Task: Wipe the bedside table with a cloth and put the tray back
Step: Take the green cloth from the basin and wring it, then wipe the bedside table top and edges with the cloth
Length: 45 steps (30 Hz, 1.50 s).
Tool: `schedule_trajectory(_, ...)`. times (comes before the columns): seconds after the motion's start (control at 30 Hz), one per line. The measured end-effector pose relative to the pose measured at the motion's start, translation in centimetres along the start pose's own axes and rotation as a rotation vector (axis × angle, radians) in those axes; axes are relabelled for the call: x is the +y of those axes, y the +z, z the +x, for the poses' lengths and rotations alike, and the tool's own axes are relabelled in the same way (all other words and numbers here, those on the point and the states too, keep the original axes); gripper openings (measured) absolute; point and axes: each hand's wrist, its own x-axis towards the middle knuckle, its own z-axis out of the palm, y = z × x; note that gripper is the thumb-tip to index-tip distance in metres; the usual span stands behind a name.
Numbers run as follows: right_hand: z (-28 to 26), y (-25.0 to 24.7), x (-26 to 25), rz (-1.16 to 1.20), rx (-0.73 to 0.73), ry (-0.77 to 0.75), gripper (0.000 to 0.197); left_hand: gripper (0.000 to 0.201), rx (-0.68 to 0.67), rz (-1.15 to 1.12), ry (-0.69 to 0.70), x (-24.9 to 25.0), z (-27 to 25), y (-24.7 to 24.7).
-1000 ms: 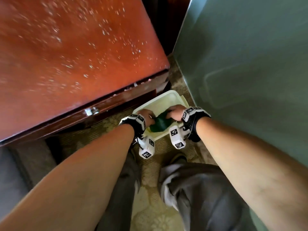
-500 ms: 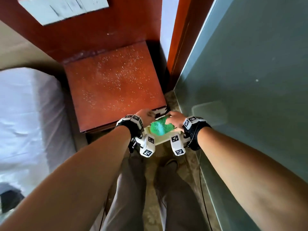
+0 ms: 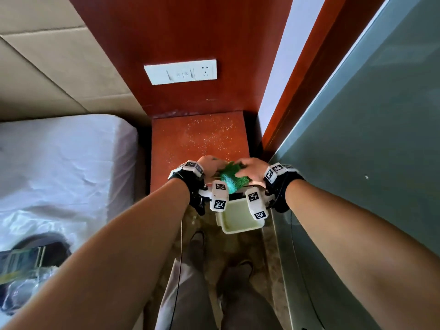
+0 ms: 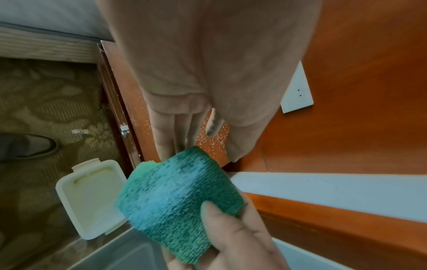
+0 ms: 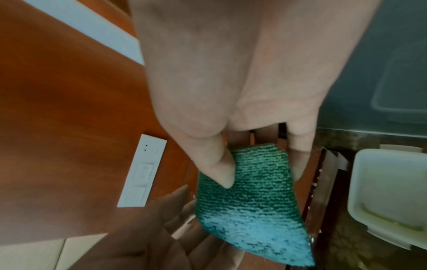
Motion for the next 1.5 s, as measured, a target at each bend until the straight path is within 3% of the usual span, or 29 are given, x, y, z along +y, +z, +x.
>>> schedule_trajectory(0.17, 1.4, 1.3, -3.4, -0.016, 0.091, 0.002, 0.042, 0.036, -0.007, -0.157, -0.03, -0.6, -0.3, -3.5)
schedule_trajectory(0.33, 4.4, 1.9, -6.6, -0.068, 0.045, -0.012, 0.066, 0.041, -0.093, -0.037, 0.031, -1.4, 1.1, -7.9)
schedule_trajectory(0.5, 7.3, 2.3, -10.2, -0.21, -0.041, 0.022, 0.048, 0.032, -0.12, 0.007, 0.053, -1.8, 3.5, -13.2)
schedule_trajectory(0.67, 11.1, 2.9, -13.9, -0.132, -0.032, 0.08, 0.045, 0.021, -0.126, 0.058, 0.041, -2.0, 6.7, -17.9)
schedule_trajectory(0.83, 15.0, 3.6, -16.2, -0.073, -0.059, 0.121, 0.04, 0.02, -0.081, 0.197, 0.123, -1.5, 9.9, -20.8)
schedule_trajectory(1.03, 17.3, 2.8, -16.2, -0.213, 0.082, 0.147, 0.027, 0.02, -0.062, 0.27, 0.16, -1.3, 13.7, -21.5)
schedule_trajectory(1.13, 18.4, 1.6, -15.1, -0.224, 0.137, 0.218, 0.021, 0.037, -0.004, 0.368, 0.172, -1.1, 15.7, -21.6)
schedule_trajectory(1.4, 24.3, -2.8, -9.5, 0.142, 0.32, 0.356, 0.038, 0.056, 0.1, 0.536, 0.079, -0.7, 22.7, -21.4)
schedule_trajectory(1.5, 26.2, -4.3, -7.6, 0.13, 0.374, 0.408, 0.038, 0.063, 0.108, 0.612, 0.03, -1.0, 24.7, -21.0)
